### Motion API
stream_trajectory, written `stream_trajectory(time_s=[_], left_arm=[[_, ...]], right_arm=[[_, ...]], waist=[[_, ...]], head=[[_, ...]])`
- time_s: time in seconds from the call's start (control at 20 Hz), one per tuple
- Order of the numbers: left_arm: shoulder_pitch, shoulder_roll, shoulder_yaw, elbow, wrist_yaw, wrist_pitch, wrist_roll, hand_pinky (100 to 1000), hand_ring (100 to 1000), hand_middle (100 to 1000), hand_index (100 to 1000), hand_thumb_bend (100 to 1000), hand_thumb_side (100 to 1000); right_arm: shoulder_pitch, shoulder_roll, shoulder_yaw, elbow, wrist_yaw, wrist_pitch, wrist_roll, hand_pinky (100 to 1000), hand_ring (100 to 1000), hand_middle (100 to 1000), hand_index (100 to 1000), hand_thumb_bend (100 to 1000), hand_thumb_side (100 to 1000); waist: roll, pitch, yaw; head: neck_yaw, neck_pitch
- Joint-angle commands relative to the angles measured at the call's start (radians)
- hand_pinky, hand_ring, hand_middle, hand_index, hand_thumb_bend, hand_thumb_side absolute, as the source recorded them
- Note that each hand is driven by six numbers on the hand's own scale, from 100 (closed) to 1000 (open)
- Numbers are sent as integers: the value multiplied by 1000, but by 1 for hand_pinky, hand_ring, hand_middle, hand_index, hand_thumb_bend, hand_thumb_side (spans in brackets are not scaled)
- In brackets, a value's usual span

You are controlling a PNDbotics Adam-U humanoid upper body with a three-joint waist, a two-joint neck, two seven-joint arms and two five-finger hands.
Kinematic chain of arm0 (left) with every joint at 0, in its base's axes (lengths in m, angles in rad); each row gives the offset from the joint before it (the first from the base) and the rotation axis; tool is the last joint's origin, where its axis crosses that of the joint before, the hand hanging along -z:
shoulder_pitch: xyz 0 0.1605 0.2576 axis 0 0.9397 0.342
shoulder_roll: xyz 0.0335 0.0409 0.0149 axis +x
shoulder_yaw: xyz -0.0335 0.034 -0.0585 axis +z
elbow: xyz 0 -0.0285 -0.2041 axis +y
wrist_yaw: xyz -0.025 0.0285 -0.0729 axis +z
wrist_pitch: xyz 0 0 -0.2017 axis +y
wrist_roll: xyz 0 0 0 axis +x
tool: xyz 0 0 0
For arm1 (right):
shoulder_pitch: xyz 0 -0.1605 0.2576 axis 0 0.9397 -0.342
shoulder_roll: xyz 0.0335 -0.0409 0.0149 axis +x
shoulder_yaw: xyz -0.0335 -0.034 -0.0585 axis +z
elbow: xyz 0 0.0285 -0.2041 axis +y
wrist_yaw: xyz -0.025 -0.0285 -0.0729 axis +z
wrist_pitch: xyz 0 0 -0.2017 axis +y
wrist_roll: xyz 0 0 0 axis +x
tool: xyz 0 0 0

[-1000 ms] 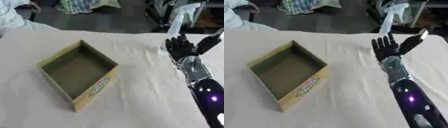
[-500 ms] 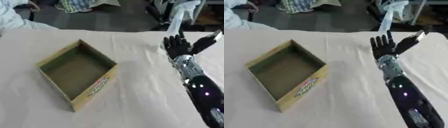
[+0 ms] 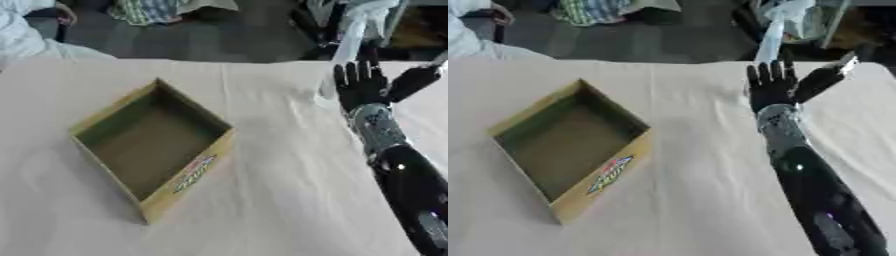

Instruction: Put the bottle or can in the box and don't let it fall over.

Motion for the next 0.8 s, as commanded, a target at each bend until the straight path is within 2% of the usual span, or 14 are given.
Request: stream_trajectory(time_s=[0.05,0.4,0.8], left_arm=[[-14,14,3,-19,3,-1,-2,713,775,720,890,171,817],[-17,11,3,-21,5,-1,-2,713,776,721,890,170,817],[-21,8,3,-27,6,-2,-2,714,776,722,890,169,816]], right_arm=[[-38,-14,-10,-10,1,-12,-5,100,100,100,907,868,987],[-95,-34,-15,62,-21,-23,5,100,100,100,904,868,987],[-127,-48,-18,117,-52,-38,27,100,100,100,903,868,987]], waist=[[6,-6,0],[12,2,4],[19,13,7]], head=[[-5,-19],[-6,-29],[-9,-38]])
